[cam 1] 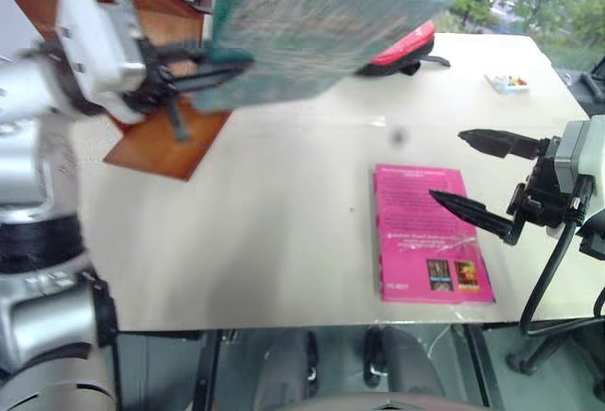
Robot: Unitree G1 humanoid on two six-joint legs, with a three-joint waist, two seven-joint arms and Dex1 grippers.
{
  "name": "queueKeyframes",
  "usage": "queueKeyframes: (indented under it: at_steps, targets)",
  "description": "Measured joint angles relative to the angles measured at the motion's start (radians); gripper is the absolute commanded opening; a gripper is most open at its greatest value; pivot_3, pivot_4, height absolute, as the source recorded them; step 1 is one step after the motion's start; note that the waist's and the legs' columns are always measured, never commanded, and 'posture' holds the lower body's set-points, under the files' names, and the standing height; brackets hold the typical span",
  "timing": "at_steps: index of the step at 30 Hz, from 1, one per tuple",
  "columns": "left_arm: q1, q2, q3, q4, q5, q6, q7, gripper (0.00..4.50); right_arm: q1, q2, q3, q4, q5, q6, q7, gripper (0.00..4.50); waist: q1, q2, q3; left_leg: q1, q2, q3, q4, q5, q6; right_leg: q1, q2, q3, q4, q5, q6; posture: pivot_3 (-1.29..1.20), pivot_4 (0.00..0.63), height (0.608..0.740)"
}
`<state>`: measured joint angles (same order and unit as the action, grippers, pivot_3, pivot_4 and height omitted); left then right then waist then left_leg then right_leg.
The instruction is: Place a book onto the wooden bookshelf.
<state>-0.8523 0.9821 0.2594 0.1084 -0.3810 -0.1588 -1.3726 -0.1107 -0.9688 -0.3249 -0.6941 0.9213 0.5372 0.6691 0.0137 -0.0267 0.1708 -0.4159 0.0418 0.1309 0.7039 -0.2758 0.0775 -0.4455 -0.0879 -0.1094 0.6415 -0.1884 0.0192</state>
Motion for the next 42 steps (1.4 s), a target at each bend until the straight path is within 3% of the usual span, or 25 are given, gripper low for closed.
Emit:
queueKeyframes:
  at_steps: [3, 6, 9, 16, 17, 20, 25, 26, 31, 34, 36, 38, 39, 40, 42]
  targets:
    - [-0.149, 0.152, -0.053, 0.270, 0.118, -0.250, -0.101, 0.10, -0.068, 0.037, 0.058, 0.048, -0.033, -0.021, 0.047, 4.50, -0.003, 0.000, 0.001, 0.000, 0.000, 0.001, 0.000, 0.000, 0.000, 0.000, 0.001, 0.000, 0.000, -0.001, 0.002, 0.00, 0.150, 0.740]
    - [-0.264, 0.242, -0.134, 0.525, 0.275, -0.465, -0.112, 0.10, -0.123, 0.072, 0.112, 0.076, -0.071, -0.040, 0.071, 4.50, 0.001, 0.001, 0.001, 0.000, 0.000, 0.001, -0.001, 0.000, 0.000, 0.000, 0.001, 0.000, 0.000, -0.001, 0.002, 0.00, 0.150, 0.740]
    - [-0.367, 0.280, -0.238, 0.797, 0.443, -0.616, -0.077, 0.10, -0.171, 0.116, 0.157, 0.081, -0.093, -0.041, 0.079, 4.50, 0.005, 0.000, 0.002, -0.002, 0.000, 0.000, 0.000, -0.001, 0.001, 0.000, 0.000, -0.001, 0.000, -0.001, 0.003, 0.00, 0.150, 0.740]
    - [-0.490, 0.276, -0.352, 1.040, 0.621, -0.756, 0.055, 0.10, -0.251, 0.178, 0.214, 0.083, -0.151, -0.054, 0.082, 4.50, -0.001, -0.003, 0.002, -0.003, 0.000, 0.003, 0.001, -0.003, 0.005, -0.002, -0.001, 0.001, -0.001, -0.001, 0.005, 0.00, 0.150, 0.740]
    - [-0.502, 0.268, -0.362, 1.071, 0.639, -0.770, 0.078, 0.84, -0.273, 0.199, 0.230, 0.083, -0.161, -0.055, 0.071, 4.50, -0.003, -0.003, 0.002, -0.003, 0.000, 0.003, 0.001, -0.003, 0.005, -0.002, -0.001, 0.001, -0.001, -0.001, 0.005, 0.00, 0.150, 0.740]
    - [-0.524, 0.237, -0.366, 1.130, 0.647, -0.780, 0.089, 1.90, -0.346, 0.261, 0.269, 0.058, -0.166, -0.058, 0.043, 4.50, -0.001, -0.001, 0.003, -0.002, 0.001, 0.003, 0.001, -0.003, 0.005, -0.003, -0.001, 0.001, 0.002, -0.002, 0.005, 0.00, 0.150, 0.740]
    - [-0.509, 0.255, -0.332, 1.162, 0.593, -0.768, 0.014, 4.28, -0.348, 0.274, 0.275, 0.040, -0.174, -0.058, 0.039, 4.50, -0.003, -0.002, 0.002, -0.003, 0.000, 0.005, 0.002, -0.003, 0.006, -0.003, -0.002, 0.002, 0.000, -0.001, 0.005, 0.00, 0.150, 0.740]
    - [-0.500, 0.258, -0.320, 1.164, 0.579, -0.765, 0.000, 4.28, -0.348, 0.275, 0.275, 0.040, -0.176, -0.058, 0.040, 4.50, -0.003, -0.002, 0.002, -0.003, 0.000, 0.005, 0.002, -0.003, 0.006, -0.003, -0.002, 0.002, 0.000, -0.001, 0.005, 0.00, 0.150, 0.740]
    - [-0.310, 0.303, -0.145, 1.121, 0.343, -0.710, -0.175, 4.28, -0.353, 0.280, 0.278, 0.096, -0.179, -0.062, 0.077, 4.50, -0.019, -0.002, 0.002, -0.002, 0.001, 0.005, 0.002, -0.003, 0.006, -0.003, -0.001, 0.002, 0.001, -0.001, 0.005, 0.00, 0.150, 0.740]
    - [-0.095, 0.353, -0.009, 0.983, 0.133, -0.583, -0.231, 4.28, -0.381, 0.284, 0.284, 0.167, -0.191, -0.070, 0.126, 4.50, -0.031, -0.002, 0.003, -0.001, 0.001, 0.005, 0.002, -0.003, 0.006, -0.003, -0.002, 0.003, 0.001, -0.001, 0.005, 0.00, 0.150, 0.740]
    - [0.096, 0.360, 0.088, 0.829, 0.017, -0.592, -0.237, 4.28, -0.400, 0.289, 0.290, 0.212, -0.203, -0.084, 0.157, 4.50, -0.033, -0.001, 0.003, 0.000, 0.001, 0.006, 0.002, -0.003, 0.005, -0.003, -0.003, 0.004, 0.002, 0.000, 0.003, 0.00, 0.150, 0.740]
    - [0.389, 0.297, 0.279, 0.527, -0.104, -0.573, -0.233, 4.28, -0.429, 0.293, 0.306, 0.268, -0.223, -0.100, 0.194, 4.50, -0.033, 0.003, 0.003, 0.000, 0.001, 0.006, 0.001, -0.003, 0.005, -0.002, -0.005, 0.004, 0.001, 0.000, 0.002, 0.00, 0.150, 0.740]
    - [0.544, 0.218, 0.373, 0.333, -0.160, -0.531, -0.220, 4.28, -0.442, 0.296, 0.314, 0.298, -0.243, -0.113, 0.214, 4.50, -0.032, 0.005, 0.003, 0.000, 0.000, 0.006, 0.001, -0.003, 0.005, -0.002, -0.008, 0.003, 0.001, 0.000, 0.002, 0.00, 0.150, 0.740]
    - [0.636, 0.171, 0.420, 0.221, -0.180, -0.491, -0.203, 4.28, -0.447, 0.299, 0.319, 0.316, -0.253, -0.119, 0.226, 4.50, -0.031, 0.005, 0.003, -0.001, 0.001, 0.006, 0.001, -0.003, 0.005, -0.003, -0.008, 0.003, 0.001, 0.000, 0.002, 0.00, 0.150, 0.740]
    - [0.757, 0.101, 0.481, 0.059, -0.199, -0.426, -0.161, 3.78, -0.451, 0.302, 0.321, 0.336, -0.265, -0.129, 0.243, 4.50, -0.027, 0.004, 0.003, 0.000, 0.001, 0.005, 0.001, -0.003, 0.004, -0.002, -0.004, 0.001, 0.001, 0.000, 0.002, 0.00, 0.150, 0.740]
